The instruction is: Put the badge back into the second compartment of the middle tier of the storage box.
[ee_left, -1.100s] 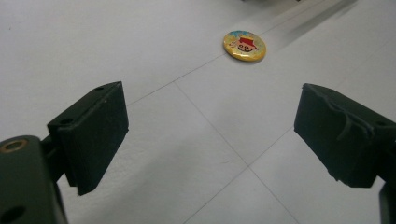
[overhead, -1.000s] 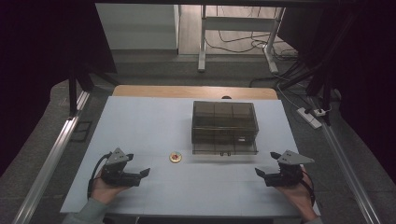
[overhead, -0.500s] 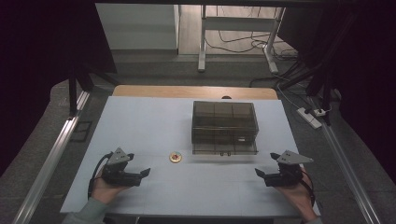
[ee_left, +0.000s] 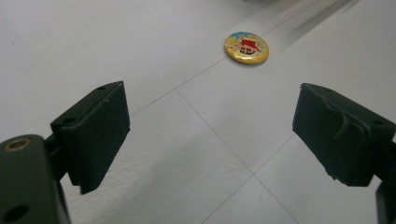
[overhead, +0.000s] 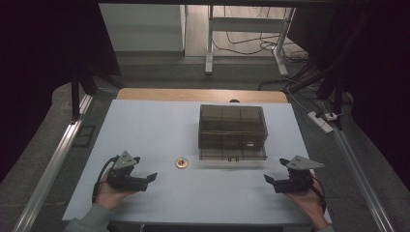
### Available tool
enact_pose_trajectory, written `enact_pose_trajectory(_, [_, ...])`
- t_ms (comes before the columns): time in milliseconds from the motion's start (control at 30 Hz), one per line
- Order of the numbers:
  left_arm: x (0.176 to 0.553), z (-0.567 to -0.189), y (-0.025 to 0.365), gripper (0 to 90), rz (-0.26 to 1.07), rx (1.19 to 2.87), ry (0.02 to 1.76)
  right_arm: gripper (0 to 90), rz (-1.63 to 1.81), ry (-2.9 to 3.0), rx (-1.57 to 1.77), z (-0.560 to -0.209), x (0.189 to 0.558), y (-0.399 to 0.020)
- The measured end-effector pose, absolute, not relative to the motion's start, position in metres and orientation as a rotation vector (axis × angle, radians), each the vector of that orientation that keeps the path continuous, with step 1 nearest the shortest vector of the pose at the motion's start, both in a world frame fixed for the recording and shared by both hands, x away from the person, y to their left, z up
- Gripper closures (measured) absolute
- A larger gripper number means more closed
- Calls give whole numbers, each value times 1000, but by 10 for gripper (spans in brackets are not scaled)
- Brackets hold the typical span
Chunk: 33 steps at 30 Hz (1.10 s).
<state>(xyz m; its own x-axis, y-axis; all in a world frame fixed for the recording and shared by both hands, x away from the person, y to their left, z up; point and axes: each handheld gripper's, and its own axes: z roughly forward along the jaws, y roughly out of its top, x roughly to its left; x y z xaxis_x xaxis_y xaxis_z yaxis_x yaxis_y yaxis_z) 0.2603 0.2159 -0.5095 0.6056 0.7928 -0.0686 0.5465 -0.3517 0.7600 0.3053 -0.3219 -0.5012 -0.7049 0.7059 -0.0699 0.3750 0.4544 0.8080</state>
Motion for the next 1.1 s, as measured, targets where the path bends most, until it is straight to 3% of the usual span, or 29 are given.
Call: enact_pose_trajectory(1100, [280,-482,196,122,409,2082,987,117,1147,2321,896,-500,304,-319])
